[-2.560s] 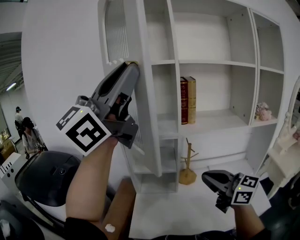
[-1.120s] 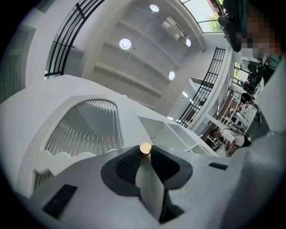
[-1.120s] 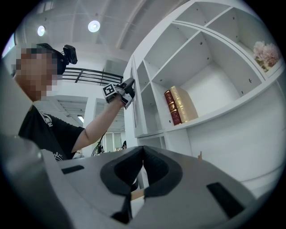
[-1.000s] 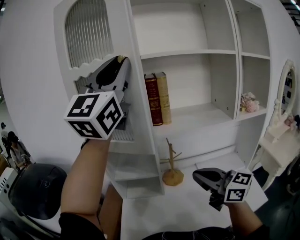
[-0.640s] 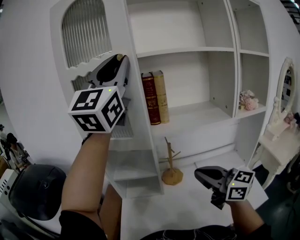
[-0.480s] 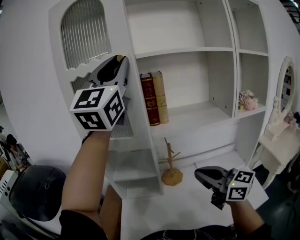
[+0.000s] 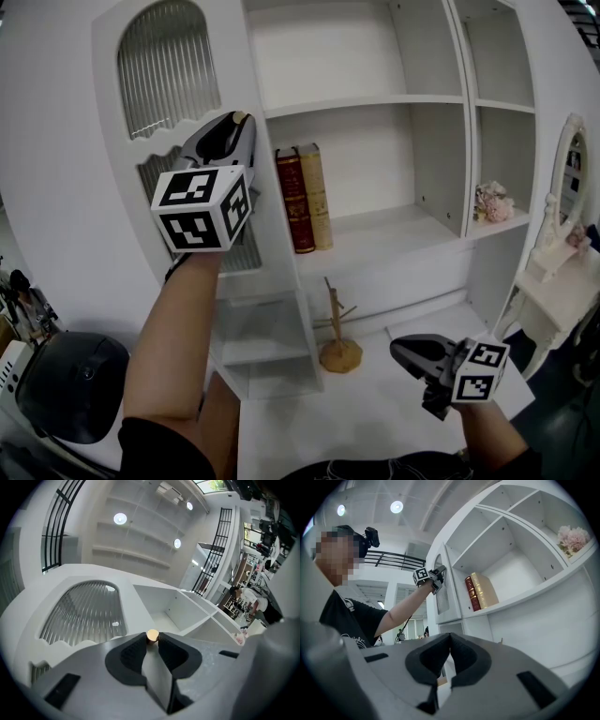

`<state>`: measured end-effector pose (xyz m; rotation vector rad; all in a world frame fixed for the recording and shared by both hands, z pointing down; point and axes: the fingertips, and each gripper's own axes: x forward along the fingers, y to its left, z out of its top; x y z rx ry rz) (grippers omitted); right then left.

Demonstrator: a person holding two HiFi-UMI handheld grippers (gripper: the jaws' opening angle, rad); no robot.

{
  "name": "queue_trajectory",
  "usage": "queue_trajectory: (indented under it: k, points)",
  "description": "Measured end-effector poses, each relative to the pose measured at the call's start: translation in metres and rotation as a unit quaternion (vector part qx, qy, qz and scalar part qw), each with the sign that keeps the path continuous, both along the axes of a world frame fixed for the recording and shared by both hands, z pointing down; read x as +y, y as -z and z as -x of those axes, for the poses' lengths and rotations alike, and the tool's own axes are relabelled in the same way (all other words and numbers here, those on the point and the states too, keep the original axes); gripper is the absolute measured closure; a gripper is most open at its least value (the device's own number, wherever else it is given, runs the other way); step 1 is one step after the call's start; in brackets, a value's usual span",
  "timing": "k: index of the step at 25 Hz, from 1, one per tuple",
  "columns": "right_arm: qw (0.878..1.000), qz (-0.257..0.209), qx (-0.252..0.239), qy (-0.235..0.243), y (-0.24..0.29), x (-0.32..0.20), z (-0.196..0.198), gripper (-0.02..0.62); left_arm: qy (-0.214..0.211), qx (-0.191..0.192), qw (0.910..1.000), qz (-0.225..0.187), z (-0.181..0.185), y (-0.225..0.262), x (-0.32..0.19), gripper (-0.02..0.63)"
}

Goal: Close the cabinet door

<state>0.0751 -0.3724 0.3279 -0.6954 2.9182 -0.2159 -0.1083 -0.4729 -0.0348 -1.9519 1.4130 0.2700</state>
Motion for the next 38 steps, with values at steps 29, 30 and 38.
queue_trajectory:
  k: [29, 30, 38]
  points:
    - [0.999, 0.032, -0.007, -0.008, -0.018, 0.007, -0.044, 0.595, 0.002, 0.011, 0.9996, 0.026, 0.002, -0.009, -0.002, 0.528]
    - [0.999, 0.034, -0.007, -0.007, -0.019, 0.008, -0.046, 0.595, -0.002, 0.015, 0.9996, 0.024, 0.002, -0.012, 0.003, 0.526]
    - [0.999, 0.030, 0.009, 0.006, -0.022, 0.021, -0.049, 0.595, -0.082, 0.018, 0.9953, 0.047, -0.017, -0.072, 0.056, 0.526]
